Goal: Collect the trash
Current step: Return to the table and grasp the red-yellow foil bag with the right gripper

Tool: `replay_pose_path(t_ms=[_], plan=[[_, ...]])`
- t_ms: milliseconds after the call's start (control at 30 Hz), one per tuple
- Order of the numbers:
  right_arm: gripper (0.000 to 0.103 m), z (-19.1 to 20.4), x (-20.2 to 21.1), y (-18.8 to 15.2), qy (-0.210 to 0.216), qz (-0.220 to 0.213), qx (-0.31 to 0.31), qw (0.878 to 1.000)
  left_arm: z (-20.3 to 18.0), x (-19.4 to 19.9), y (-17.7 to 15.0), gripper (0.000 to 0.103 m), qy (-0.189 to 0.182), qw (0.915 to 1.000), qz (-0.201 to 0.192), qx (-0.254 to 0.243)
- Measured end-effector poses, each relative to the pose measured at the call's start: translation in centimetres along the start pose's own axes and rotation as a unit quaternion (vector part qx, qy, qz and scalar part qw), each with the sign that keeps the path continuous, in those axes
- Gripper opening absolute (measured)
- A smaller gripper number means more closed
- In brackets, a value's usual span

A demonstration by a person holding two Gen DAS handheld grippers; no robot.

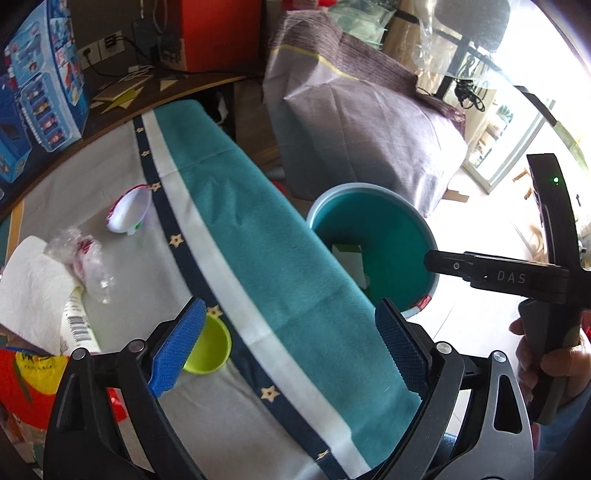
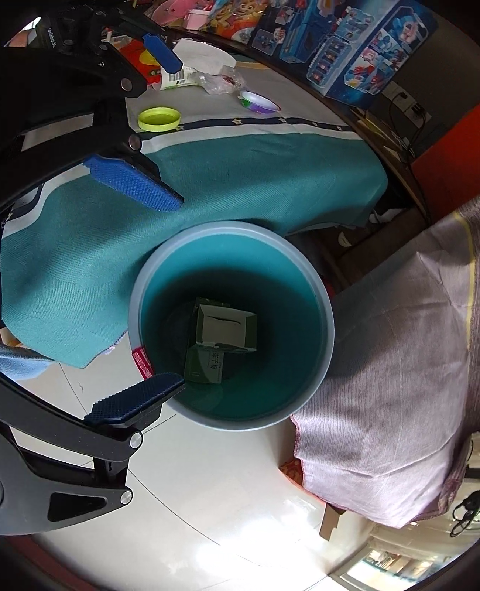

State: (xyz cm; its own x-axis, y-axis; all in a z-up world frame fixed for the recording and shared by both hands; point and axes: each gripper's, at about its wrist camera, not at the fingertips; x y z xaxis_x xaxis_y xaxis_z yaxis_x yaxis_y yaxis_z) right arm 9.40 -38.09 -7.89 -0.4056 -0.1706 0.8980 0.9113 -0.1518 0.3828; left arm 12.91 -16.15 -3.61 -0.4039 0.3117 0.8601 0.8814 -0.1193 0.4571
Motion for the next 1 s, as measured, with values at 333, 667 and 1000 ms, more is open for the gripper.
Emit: replay_pose_path(t_ms=[333,667,1000], plan=[[0.086,10.3,-0.3,-0.6,0.013,0.019,0.091,0.996,9.7,5.5,-3.7,0.093,0.033,0.9973,-0.034,0.057],[0.086,21.4,-1.8,-1.1,0.02,0.044,0.217,0.975,20.9,10.6,-8.2,0.094,0.069,0.9841,-0.062,0.152],[0.086,34.5,-4.7,-1.2,0.047,0.068,0.373,0.924,31.1,13.0,-12.2,0.094,0.09,0.9644,-0.069,0.239]])
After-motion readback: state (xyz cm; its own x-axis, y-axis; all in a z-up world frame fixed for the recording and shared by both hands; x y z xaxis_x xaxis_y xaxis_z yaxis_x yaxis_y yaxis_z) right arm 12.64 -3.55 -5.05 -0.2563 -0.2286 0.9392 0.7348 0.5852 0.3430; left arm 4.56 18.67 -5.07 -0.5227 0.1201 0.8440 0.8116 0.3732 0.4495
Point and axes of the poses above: each gripper's, at about its wrist camera, not at the fingertips, and x roughly against the way its jaws point, z to its left, y to its top, and after that the axes turned 15 degrees about x, right-handed
